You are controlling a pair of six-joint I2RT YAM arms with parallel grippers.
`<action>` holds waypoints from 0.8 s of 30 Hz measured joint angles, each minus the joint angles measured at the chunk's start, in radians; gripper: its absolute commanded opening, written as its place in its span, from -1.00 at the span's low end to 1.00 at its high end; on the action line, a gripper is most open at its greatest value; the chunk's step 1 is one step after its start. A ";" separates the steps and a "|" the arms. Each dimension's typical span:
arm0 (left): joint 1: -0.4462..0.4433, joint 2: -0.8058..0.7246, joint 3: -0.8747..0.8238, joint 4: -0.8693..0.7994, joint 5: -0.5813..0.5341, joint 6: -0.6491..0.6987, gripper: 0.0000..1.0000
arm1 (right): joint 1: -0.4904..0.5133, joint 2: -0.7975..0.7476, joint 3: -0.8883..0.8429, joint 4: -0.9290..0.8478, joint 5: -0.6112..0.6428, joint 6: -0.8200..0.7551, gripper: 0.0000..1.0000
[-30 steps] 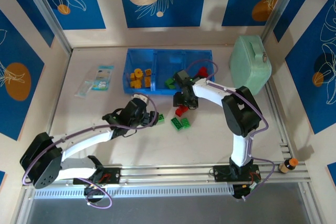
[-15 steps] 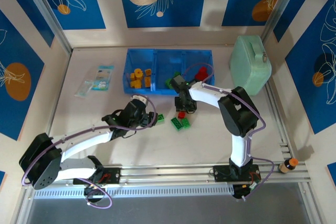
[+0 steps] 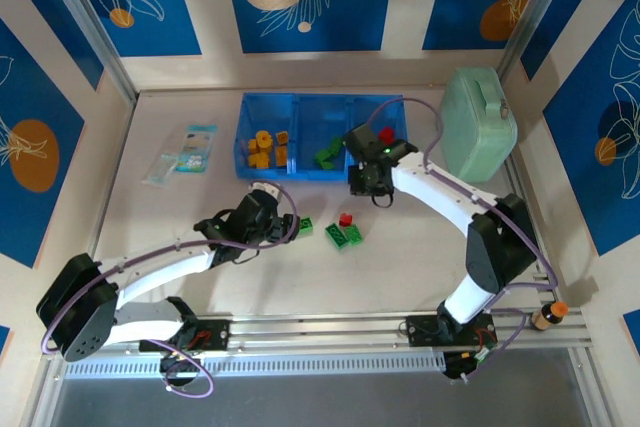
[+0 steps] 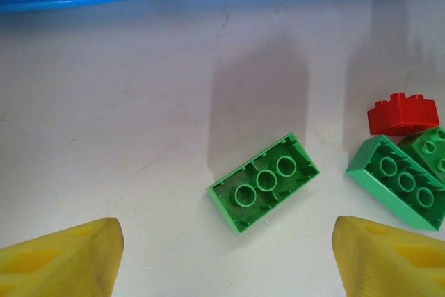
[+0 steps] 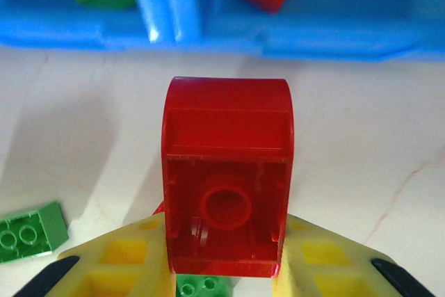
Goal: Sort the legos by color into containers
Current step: Place the lego in the container.
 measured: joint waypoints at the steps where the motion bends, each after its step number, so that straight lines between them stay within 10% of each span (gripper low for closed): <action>1: 0.000 0.000 -0.005 0.000 0.000 -0.003 0.56 | -0.033 -0.004 0.017 -0.007 -0.002 -0.013 -0.34; 11: -0.027 -0.034 -0.038 -0.006 0.000 -0.041 0.56 | -0.253 0.174 0.315 -0.037 -0.037 -0.133 -0.30; 16: -0.035 -0.049 -0.042 -0.008 0.000 -0.048 0.56 | -0.273 0.323 0.470 -0.072 -0.074 -0.182 0.51; 24: -0.037 -0.041 -0.046 -0.008 0.001 -0.047 0.61 | -0.230 0.219 0.349 -0.060 -0.109 -0.186 0.56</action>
